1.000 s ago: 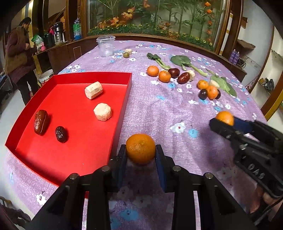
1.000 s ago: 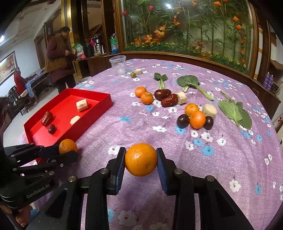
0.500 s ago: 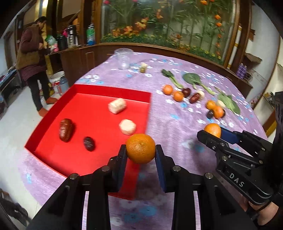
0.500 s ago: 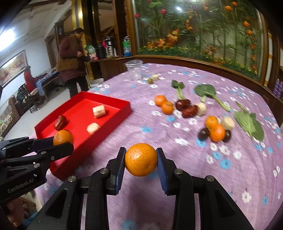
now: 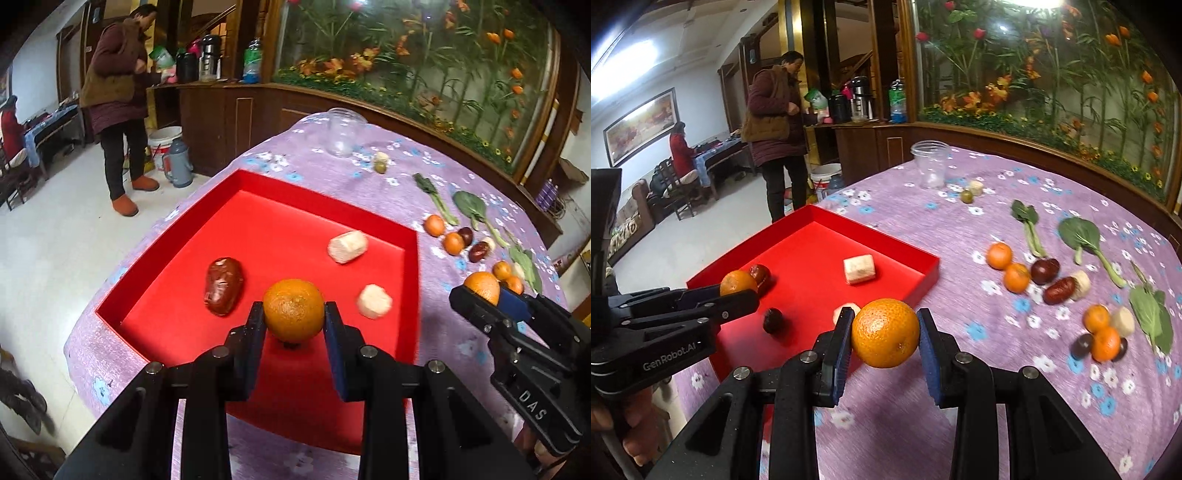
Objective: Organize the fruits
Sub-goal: 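Carry the mandarin with the left tool while the right tool carries its mandarin over the red tray, then open the left tool to drop its mandarin while the right tool drops its mandarin into the tray, then move both open tools back toward the mandarins on the cloth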
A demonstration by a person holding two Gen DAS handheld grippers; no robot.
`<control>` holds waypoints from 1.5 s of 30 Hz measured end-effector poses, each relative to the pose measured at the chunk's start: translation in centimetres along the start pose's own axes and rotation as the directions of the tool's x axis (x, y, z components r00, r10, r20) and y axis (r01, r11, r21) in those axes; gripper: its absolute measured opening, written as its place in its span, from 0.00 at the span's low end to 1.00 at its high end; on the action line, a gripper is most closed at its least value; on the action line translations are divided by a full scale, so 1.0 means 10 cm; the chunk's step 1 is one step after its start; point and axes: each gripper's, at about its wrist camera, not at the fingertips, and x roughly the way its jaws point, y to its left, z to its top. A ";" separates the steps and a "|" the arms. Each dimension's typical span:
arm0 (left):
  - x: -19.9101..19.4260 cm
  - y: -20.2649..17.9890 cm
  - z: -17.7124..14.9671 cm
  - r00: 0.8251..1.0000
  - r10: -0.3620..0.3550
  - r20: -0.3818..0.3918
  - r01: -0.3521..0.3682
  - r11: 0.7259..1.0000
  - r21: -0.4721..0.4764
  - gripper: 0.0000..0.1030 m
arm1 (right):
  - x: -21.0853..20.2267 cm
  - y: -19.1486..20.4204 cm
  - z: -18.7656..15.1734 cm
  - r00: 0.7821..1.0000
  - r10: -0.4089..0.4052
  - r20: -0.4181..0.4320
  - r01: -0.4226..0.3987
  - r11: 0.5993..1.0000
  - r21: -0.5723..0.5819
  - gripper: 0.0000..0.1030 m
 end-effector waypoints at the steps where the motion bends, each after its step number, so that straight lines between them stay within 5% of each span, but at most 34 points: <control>1: 0.03 0.03 0.00 1.000 0.003 -0.004 -0.003 1.000 -0.003 0.29 | 0.04 0.01 0.01 1.000 0.003 -0.003 -0.003 1.000 0.002 0.36; 24: 0.33 0.12 0.06 0.998 0.024 -0.062 -0.024 1.000 0.001 0.31 | 0.91 0.07 0.27 0.994 0.024 -0.111 -0.022 1.000 0.018 0.37; 26: 0.35 0.14 0.08 0.996 0.050 -0.068 -0.051 0.999 -0.015 0.42 | 0.92 0.07 0.27 0.993 0.021 -0.118 -0.018 1.000 0.025 0.39; 28: 0.34 0.16 0.08 0.996 0.060 -0.066 -0.062 0.998 -0.029 0.76 | 0.92 0.08 0.27 0.992 0.022 -0.121 -0.018 0.999 0.028 0.54; 32: 0.29 0.19 0.09 0.996 0.077 -0.055 -0.079 0.996 -0.037 0.81 | 0.84 0.08 0.29 0.995 0.003 -0.103 0.000 1.000 0.025 0.66; 45: 0.06 0.10 0.03 0.996 0.077 -0.032 -0.078 0.996 -0.030 0.81 | 0.33 -0.10 0.21 0.999 -0.023 -0.031 0.025 0.997 0.074 0.73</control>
